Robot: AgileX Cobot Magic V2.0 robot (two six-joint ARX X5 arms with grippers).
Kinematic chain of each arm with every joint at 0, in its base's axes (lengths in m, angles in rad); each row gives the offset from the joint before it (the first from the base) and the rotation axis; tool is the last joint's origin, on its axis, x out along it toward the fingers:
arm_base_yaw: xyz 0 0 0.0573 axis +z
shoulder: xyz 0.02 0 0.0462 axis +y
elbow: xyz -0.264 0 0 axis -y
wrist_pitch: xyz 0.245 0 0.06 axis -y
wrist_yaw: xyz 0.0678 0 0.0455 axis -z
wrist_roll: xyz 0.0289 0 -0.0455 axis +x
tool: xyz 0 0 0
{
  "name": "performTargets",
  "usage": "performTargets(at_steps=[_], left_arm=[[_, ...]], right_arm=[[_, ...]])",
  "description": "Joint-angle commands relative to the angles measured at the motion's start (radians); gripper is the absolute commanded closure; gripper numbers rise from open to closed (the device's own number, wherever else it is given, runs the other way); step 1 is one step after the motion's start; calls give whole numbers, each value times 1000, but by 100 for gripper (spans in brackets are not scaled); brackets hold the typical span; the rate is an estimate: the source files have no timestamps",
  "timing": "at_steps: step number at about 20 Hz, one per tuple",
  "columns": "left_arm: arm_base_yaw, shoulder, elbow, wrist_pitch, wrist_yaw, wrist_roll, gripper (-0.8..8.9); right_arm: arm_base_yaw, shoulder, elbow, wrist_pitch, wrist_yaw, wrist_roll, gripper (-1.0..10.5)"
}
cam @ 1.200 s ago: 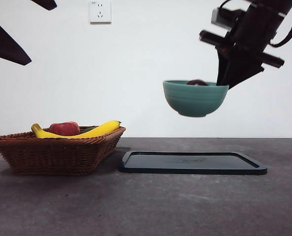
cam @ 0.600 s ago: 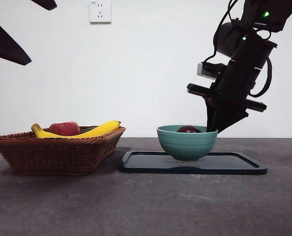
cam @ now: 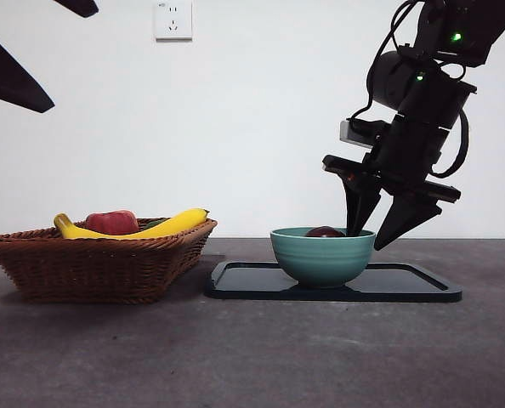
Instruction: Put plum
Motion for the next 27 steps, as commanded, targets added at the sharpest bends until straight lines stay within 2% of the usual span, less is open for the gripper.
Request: performTargets(at_steps=[1, 7, 11, 13, 17, 23, 27], left_arm=[[-5, 5, 8, 8, 4, 4, 408], [-5, 5, 8, 8, 4, 5, 408], [-5, 5, 8, 8, 4, 4, 409], [-5, 5, 8, 8, 4, 4, 409], [-5, 5, 8, 9, 4, 4, 409], [-5, 5, 8, 17, 4, 4, 409], [-5, 5, 8, 40, 4, 3, 408]], right_arm=[[4, -67, 27, -3, 1, -4, 731], [5, -451, 27, -211, -27, -85, 731], [5, -638, 11, -328, -63, -94, 731], [5, -714, -28, -333, -109, -94, 731], [13, -856, -195, -329, -133, -94, 731], [22, -1030, -449, -309, -268, -92, 731], [23, -1074, -479, -304, -274, -91, 731]])
